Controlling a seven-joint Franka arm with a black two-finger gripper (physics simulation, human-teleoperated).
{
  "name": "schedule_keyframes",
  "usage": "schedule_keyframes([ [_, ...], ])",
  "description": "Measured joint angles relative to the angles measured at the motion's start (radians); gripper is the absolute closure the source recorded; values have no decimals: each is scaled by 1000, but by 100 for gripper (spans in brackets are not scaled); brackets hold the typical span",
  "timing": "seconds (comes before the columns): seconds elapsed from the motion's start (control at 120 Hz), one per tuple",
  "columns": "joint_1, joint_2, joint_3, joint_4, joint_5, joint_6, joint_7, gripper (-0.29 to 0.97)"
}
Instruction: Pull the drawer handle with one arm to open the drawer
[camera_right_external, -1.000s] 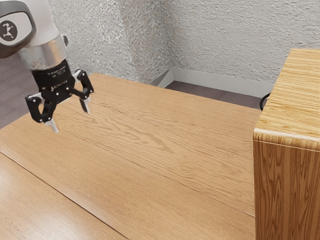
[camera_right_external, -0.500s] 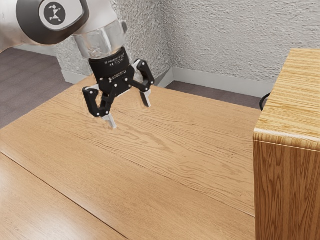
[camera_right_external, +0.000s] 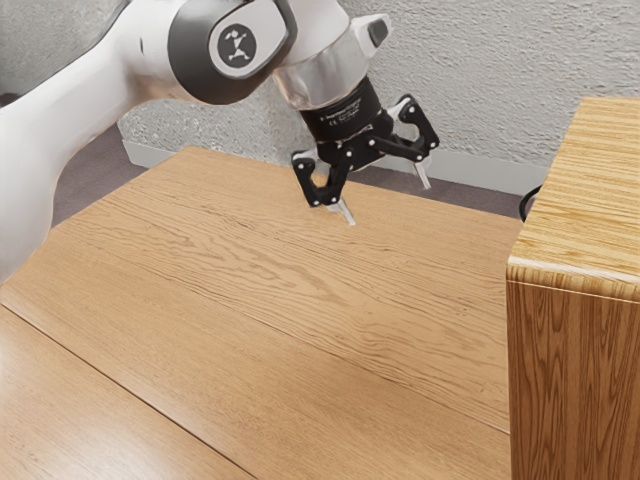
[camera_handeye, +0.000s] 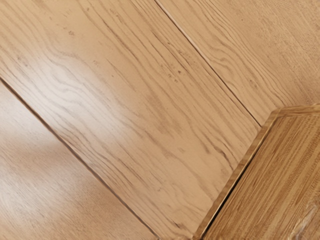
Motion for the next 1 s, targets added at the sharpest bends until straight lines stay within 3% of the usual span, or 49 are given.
schedule_keyframes([
  [0.525,-82,64,-15,18,-2,116,330,0],
  [1.0,-106,87,-17,20,-7,188,442,0],
])
